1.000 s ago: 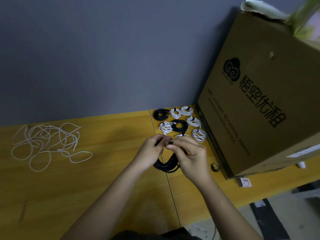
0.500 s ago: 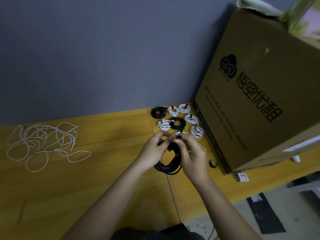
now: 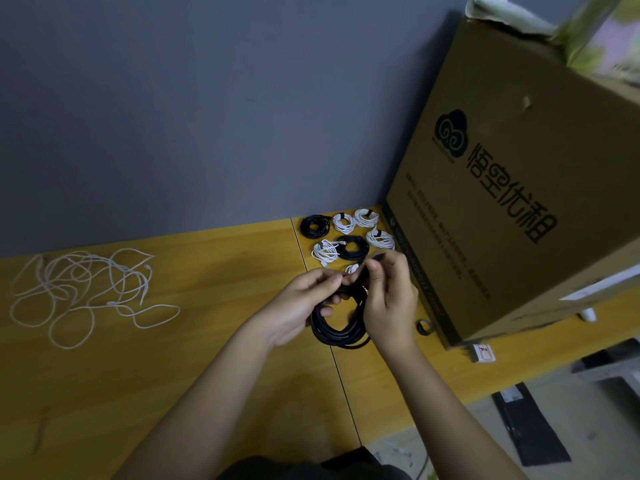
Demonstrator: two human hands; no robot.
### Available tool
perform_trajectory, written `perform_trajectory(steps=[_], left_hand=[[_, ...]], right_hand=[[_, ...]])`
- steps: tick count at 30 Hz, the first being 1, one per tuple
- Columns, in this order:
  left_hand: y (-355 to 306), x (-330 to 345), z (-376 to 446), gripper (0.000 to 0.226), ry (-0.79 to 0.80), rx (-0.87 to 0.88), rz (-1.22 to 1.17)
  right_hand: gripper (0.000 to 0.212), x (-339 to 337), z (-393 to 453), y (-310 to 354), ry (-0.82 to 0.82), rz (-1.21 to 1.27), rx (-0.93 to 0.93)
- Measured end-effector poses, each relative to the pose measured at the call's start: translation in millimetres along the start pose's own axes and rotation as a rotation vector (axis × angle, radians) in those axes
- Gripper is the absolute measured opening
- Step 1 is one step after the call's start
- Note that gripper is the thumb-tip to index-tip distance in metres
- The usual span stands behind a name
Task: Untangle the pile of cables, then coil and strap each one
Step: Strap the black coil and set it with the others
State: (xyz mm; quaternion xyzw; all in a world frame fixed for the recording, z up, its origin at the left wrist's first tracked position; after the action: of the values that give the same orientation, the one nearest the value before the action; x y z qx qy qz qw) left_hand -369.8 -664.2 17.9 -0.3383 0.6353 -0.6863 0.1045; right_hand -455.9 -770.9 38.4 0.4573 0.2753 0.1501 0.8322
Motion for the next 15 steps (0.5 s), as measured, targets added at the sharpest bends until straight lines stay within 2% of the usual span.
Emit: perform_trajectory(steps=[7,10,12,15], left_hand=[[-1.8,-5.5,0.2,0.015,0.042,0.033,0.067],[0.7,-9.2,2.4,0.015,-0.010,0.048,0.103],[2.3,-14.1,5.8,0.012,-0.051,0.076,0.207],[5.8,-22.2,11.1,0.009,-0.068,0.097,0.355]], right_hand=[[0.005,0.4,6.8,5.4,0.045,-0.039,-0.034],[0.007,-1.2,7.8,7.5,0.077,0.000,-0.017],[0.018,-2.0,2.8,12.1,0.111,-0.076,-0.112],[0.025,3.2,-14.5,17.3,0.273,-0.251,-0.305]])
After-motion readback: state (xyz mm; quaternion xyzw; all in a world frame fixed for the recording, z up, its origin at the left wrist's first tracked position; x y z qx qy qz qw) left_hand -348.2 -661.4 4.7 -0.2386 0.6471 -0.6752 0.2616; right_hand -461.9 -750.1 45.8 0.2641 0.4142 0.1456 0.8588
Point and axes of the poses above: each hand's wrist, its own z-axis towards the middle knuckle, its own x-axis out of the palm, y = z × x, the point moved 2 cm from there along z, towards the middle knuckle, and after that the axes turned 12 degrees about x, right-handed, at the moved point
